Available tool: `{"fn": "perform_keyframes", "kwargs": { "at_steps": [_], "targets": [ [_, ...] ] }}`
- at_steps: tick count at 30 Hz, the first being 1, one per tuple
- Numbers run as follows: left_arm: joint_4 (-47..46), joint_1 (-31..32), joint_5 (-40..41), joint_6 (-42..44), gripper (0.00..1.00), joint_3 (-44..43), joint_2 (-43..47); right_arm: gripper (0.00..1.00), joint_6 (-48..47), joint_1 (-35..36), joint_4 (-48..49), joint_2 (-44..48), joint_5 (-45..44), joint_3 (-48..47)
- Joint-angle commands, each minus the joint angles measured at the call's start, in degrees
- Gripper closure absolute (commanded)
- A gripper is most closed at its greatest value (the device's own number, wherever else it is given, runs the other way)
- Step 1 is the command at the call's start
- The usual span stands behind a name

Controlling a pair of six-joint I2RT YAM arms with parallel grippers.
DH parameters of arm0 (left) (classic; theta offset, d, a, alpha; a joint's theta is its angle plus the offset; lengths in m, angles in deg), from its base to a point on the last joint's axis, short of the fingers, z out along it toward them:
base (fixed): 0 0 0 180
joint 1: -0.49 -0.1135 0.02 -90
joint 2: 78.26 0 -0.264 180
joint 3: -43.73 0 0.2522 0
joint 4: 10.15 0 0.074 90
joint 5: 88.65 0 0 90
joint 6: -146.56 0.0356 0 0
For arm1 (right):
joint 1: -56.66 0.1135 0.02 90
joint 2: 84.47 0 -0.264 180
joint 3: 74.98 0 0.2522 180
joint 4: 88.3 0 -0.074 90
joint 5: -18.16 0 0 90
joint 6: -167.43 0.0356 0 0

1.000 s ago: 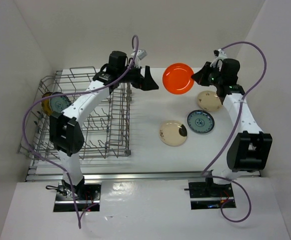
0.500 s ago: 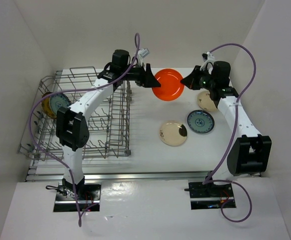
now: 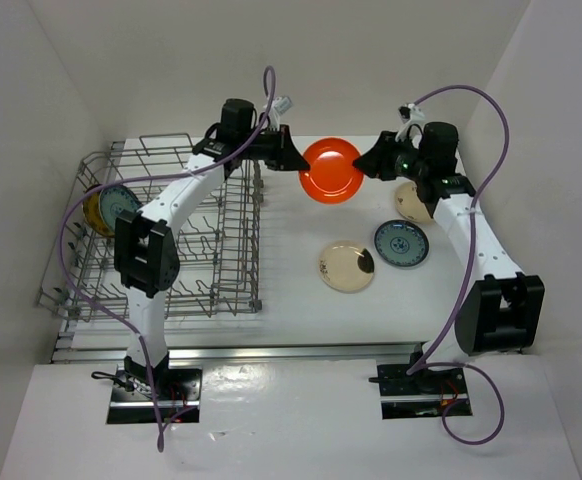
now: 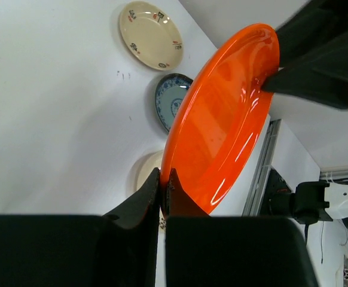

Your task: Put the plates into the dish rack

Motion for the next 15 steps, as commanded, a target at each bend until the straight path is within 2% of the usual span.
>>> {"fn": "perform_keyframes", "kwargs": {
  "at_steps": [1,2,5,8,10,15],
  "targets": [
    [-2.35,0.42,-1.46,0.76,1.00,-1.17,5.64,0.46,0.16,0.34,2.60,3.78,0.28,1.22],
    [-2.35,-0.46,0.03,1.28,1.00,-1.17,8.17,0.27,0.16,0.34,2.60,4.39,-2.16,1.74],
    [-3.05,-4.49,2.66,0.68,1.00,-0.65,13.37,0.03,0.16,0.34,1.37,7.38,-9.10,3.16],
    [-4.29,-9.15,6.18,-0.12,1.00,2.34,21.89,0.02,-0.37,0.34,0.32,10.10,-11.59,4.56],
    [-2.98,-14.69,11.45,0.84,1.00,5.59,27.93,0.00,-0.89,0.34,0.84,11.25,-12.47,6.23],
    [6.86,-29.96,21.03,7.15,1.00,12.61,36.40,0.00,-0.90,0.34,3.39,10.12,-13.61,8.78]
  ]
}}
